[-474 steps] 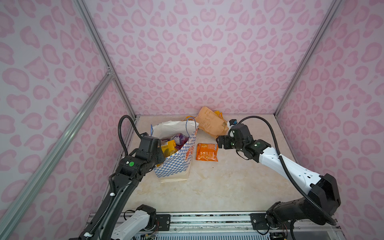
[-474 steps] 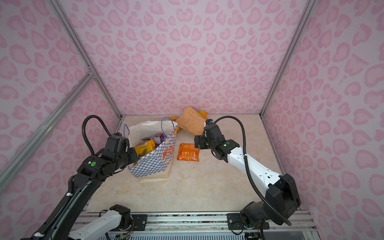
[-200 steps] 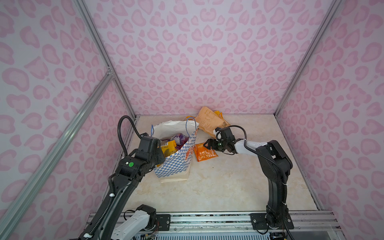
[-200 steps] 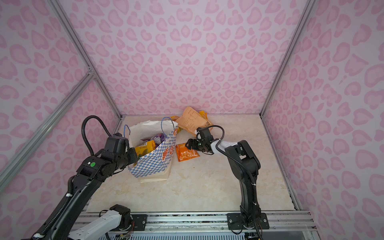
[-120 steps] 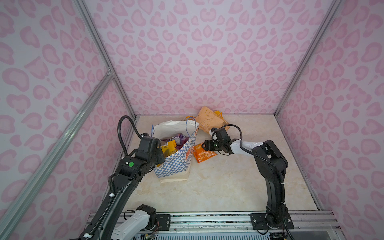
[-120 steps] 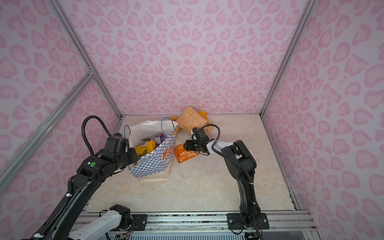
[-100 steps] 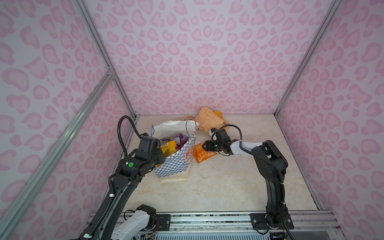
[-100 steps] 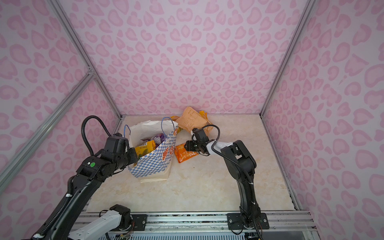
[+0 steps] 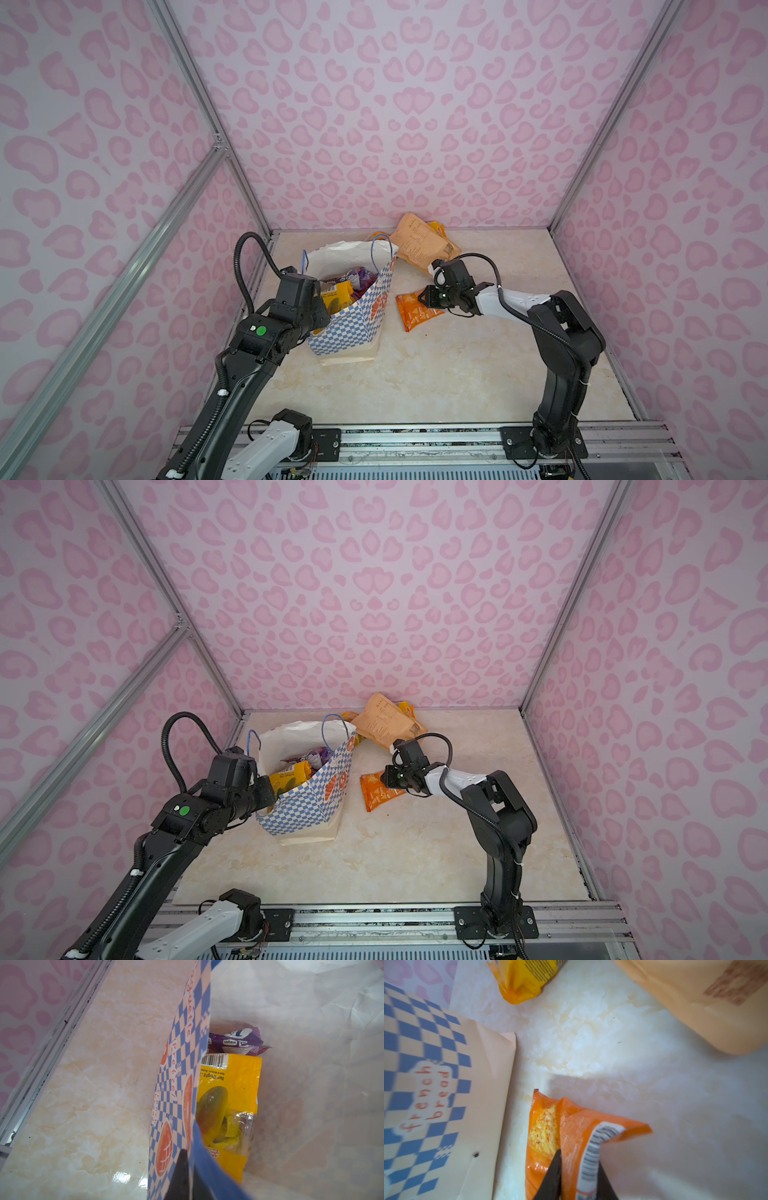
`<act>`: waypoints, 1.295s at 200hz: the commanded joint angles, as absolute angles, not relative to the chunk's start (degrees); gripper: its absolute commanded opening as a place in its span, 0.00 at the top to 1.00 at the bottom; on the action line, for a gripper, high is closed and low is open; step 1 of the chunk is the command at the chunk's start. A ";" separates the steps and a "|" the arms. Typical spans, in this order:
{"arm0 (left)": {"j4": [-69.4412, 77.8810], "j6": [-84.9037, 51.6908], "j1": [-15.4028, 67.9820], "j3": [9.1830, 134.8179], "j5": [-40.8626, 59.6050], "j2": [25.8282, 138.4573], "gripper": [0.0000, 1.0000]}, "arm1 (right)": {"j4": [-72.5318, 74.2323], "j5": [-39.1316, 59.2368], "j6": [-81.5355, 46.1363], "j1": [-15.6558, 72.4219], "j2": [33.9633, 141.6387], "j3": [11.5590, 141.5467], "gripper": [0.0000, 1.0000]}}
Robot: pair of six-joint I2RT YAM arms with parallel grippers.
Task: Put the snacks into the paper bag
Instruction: 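Lift the orange chip bag and carry it over the paper bag opening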
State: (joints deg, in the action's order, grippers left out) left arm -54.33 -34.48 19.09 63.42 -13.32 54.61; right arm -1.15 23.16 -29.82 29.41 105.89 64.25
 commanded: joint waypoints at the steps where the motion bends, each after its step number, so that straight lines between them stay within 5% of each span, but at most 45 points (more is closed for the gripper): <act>1: -54.49 -34.65 19.03 63.19 -13.10 54.32 0.96 | -3.04 23.36 -29.82 29.03 100.91 62.63 0.81; 60: -54.49 -34.47 18.99 63.32 -12.54 53.97 0.96 | -13.30 15.92 -27.09 30.71 80.64 66.22 0.85; 115: -54.32 -34.66 18.99 63.81 -10.81 53.74 0.96 | -16.08 3.34 -22.17 42.47 71.57 78.37 0.89; 259: -54.92 -34.81 18.99 62.93 -10.06 52.57 0.96 | -22.94 -0.82 -13.03 56.43 102.21 119.57 0.91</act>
State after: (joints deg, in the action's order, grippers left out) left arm -54.33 -34.48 19.07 63.13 -10.92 53.10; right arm -20.25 -0.38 -14.37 56.14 98.15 115.50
